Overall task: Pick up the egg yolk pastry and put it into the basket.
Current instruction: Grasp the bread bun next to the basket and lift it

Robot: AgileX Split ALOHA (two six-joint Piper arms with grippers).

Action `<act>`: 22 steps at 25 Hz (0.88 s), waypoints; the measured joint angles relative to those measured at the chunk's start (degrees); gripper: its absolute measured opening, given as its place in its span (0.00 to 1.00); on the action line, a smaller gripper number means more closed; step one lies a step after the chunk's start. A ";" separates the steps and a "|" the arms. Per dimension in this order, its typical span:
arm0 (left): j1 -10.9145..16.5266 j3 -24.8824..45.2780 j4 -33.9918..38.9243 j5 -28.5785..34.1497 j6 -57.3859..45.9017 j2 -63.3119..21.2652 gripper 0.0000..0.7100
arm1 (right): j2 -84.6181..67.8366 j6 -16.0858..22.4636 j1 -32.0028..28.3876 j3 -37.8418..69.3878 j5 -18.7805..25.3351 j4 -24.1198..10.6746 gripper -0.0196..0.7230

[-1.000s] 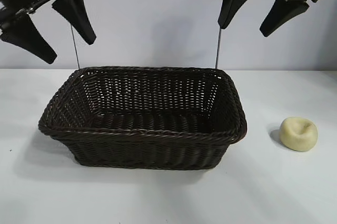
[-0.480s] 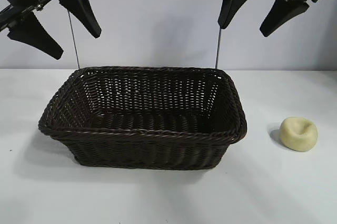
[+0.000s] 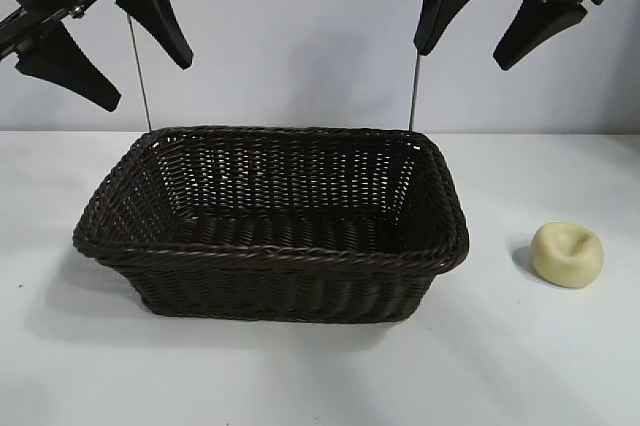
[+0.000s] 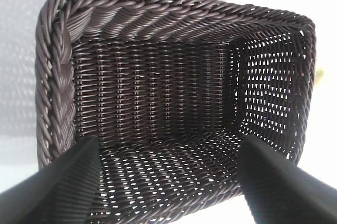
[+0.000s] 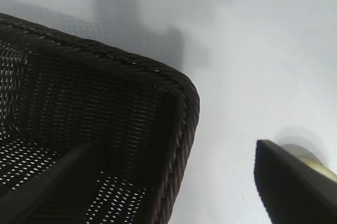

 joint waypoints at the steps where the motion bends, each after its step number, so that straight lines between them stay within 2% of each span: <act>1: 0.00 0.00 0.00 0.00 0.00 0.00 0.75 | 0.00 0.00 0.00 0.00 0.48 -0.50 0.82; 5: 0.00 0.05 0.00 0.00 0.00 0.00 0.75 | 0.00 0.13 -0.09 0.00 2.87 -5.63 0.82; 8: 0.00 0.05 0.00 0.00 -0.12 0.00 0.75 | 0.00 1.26 -1.38 0.00 4.18 -8.09 0.82; 16: 0.00 0.05 0.00 -0.06 -0.19 0.00 0.75 | 0.00 1.50 -9.65 0.00 8.66 -9.18 0.82; 22: 0.00 0.05 0.00 -0.10 -0.19 0.00 0.75 | 0.00 1.53 -10.60 0.00 9.47 -9.31 0.82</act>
